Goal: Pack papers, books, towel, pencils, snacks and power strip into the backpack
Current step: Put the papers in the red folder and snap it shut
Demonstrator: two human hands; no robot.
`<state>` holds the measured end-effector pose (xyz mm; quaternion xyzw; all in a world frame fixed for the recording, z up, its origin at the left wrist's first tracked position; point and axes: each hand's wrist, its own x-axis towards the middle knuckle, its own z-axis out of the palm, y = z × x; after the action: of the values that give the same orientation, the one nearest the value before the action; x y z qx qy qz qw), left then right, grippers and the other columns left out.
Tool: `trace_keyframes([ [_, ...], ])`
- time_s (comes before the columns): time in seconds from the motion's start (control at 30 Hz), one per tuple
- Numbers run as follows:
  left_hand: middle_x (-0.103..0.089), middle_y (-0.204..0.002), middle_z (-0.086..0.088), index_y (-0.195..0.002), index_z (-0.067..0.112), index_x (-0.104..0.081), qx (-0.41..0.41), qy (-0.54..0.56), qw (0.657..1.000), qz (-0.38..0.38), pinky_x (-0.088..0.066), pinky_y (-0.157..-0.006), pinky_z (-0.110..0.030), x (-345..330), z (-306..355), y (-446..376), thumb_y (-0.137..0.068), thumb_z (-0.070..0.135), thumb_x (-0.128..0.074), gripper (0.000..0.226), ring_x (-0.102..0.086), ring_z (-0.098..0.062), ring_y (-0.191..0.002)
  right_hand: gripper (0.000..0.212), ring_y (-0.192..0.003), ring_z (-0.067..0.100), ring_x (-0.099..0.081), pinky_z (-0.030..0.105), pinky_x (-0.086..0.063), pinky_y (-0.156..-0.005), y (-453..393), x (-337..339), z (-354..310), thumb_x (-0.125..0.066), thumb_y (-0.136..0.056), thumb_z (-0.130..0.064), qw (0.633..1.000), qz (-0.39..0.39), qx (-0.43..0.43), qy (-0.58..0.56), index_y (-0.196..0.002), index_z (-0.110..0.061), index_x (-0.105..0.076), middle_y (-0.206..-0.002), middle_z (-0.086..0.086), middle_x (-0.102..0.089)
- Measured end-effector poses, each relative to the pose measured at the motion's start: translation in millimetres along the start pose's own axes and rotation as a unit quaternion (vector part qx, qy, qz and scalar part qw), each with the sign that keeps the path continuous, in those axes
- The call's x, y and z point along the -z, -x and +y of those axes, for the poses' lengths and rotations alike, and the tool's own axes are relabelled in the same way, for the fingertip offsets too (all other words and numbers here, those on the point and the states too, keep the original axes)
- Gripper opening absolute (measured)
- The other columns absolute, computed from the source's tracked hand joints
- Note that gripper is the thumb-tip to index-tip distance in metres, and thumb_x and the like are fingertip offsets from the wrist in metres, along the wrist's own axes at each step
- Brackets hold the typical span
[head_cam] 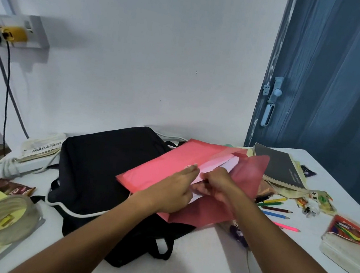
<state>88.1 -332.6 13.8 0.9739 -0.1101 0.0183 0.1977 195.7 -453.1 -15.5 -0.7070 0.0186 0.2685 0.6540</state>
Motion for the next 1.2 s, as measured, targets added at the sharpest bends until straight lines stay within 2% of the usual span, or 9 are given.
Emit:
trace_keyframes([
  [0.13,-0.018,-0.158,-0.014,-0.146,-0.001,-0.026,-0.009,0.005,1.000,-0.001,0.002,-0.098,0.004,-1.1,1.9,6.9,-0.090,-0.004,-0.038,0.058,-0.013,-0.017,-0.146,0.026,-0.029,0.018,-0.051,0.018,-0.038,-0.032,-4.6,-5.8,-1.9,-0.036,-0.090,0.011,0.999,-0.010,0.009,0.038,-0.113,0.017,-0.046,-0.042,0.017,-0.056],
  [0.4,-0.010,-0.160,-0.008,-0.151,0.005,-0.015,0.054,0.006,0.998,-0.023,-0.003,-0.110,-0.012,-10.5,-14.3,3.1,-0.091,0.003,-0.039,0.065,-0.009,-0.013,-0.147,0.029,-0.033,0.015,-0.049,0.015,-0.032,-0.035,14.5,13.3,-13.5,-0.056,-0.092,-0.022,0.933,0.002,0.121,0.338,-0.071,-0.002,-0.060,-0.052,0.013,-0.062],
  [0.57,-0.015,-0.159,-0.010,-0.150,0.001,-0.019,0.098,0.061,0.993,0.016,-0.007,-0.112,-0.015,-17.2,-19.1,1.8,-0.090,0.001,-0.039,0.063,-0.015,-0.017,-0.147,0.010,-0.085,0.025,-0.056,0.031,-0.046,-0.067,35.8,54.6,-16.4,-0.060,-0.085,-0.023,0.811,0.283,0.264,0.439,-0.089,-0.014,-0.060,-0.091,0.004,-0.061],
  [0.63,-0.017,-0.159,-0.011,-0.150,0.001,-0.020,0.126,0.089,0.987,0.054,-0.009,-0.111,-0.015,-19.3,-15.8,-2.4,-0.091,0.002,-0.041,0.063,-0.016,-0.018,-0.146,0.036,-0.102,0.026,-0.052,0.033,-0.044,-0.072,39.1,69.3,-9.7,-0.065,-0.084,-0.036,0.812,0.330,0.225,0.426,-0.112,-0.016,-0.050,-0.113,0.007,-0.052],
  [0.73,-0.016,-0.159,-0.007,-0.151,0.004,-0.018,0.161,0.163,0.970,0.086,-0.011,-0.112,-0.018,-18.7,-5.0,-9.4,-0.092,0.005,-0.043,0.064,-0.015,-0.017,-0.146,0.084,-0.119,0.031,-0.050,0.043,-0.047,-0.092,36.0,78.7,0.0,-0.071,-0.074,-0.054,0.921,0.245,0.115,0.279,-0.138,-0.015,-0.032,-0.137,0.011,-0.046],
  [0.83,-0.014,-0.160,0.002,-0.152,0.011,-0.016,0.186,0.303,0.931,0.085,-0.013,-0.115,-0.024,-19.2,9.9,-14.1,-0.093,0.008,-0.048,0.068,-0.014,-0.013,-0.146,0.072,-0.093,0.031,-0.064,0.046,-0.054,-0.081,35.2,80.5,1.3,-0.071,-0.080,-0.029,0.986,0.152,0.039,0.055,-0.138,-0.005,-0.035,-0.119,0.015,-0.059],
  [0.9,-0.020,-0.158,0.006,-0.151,0.014,-0.024,0.192,0.397,0.895,0.067,-0.018,-0.111,-0.023,-18.2,19.3,-14.6,-0.092,0.009,-0.051,0.065,-0.019,-0.011,-0.144,0.044,-0.071,0.028,-0.063,0.037,-0.056,-0.061,35.0,81.5,-3.2,-0.055,-0.087,0.002,0.994,0.071,0.028,-0.084,-0.130,0.007,-0.045,-0.096,0.019,-0.063],
  [1.03,-0.054,-0.126,0.004,-0.112,0.024,-0.064,0.156,0.472,0.868,0.015,-0.039,-0.093,-0.031,-8.5,18.0,-9.2,-0.085,0.009,-0.053,0.033,-0.047,-0.011,-0.119,0.043,-0.065,0.033,-0.070,0.042,-0.059,-0.054,37.1,84.1,-25.8,-0.038,-0.086,0.020,0.986,-0.019,0.060,-0.156,-0.122,0.003,-0.054,-0.081,0.018,-0.071],
  [1.2,-0.060,-0.112,0.008,-0.100,0.026,-0.059,0.086,0.393,0.895,0.192,-0.047,-0.083,-0.020,40.0,-14.9,-14.2,-0.072,0.004,-0.054,0.036,-0.056,-0.014,-0.113,0.045,-0.088,0.040,-0.069,0.040,-0.059,-0.062,45.1,89.3,-75.9,-0.040,-0.087,0.016,0.979,-0.147,0.120,-0.079,-0.125,-0.003,-0.054,-0.109,0.025,-0.067],
])
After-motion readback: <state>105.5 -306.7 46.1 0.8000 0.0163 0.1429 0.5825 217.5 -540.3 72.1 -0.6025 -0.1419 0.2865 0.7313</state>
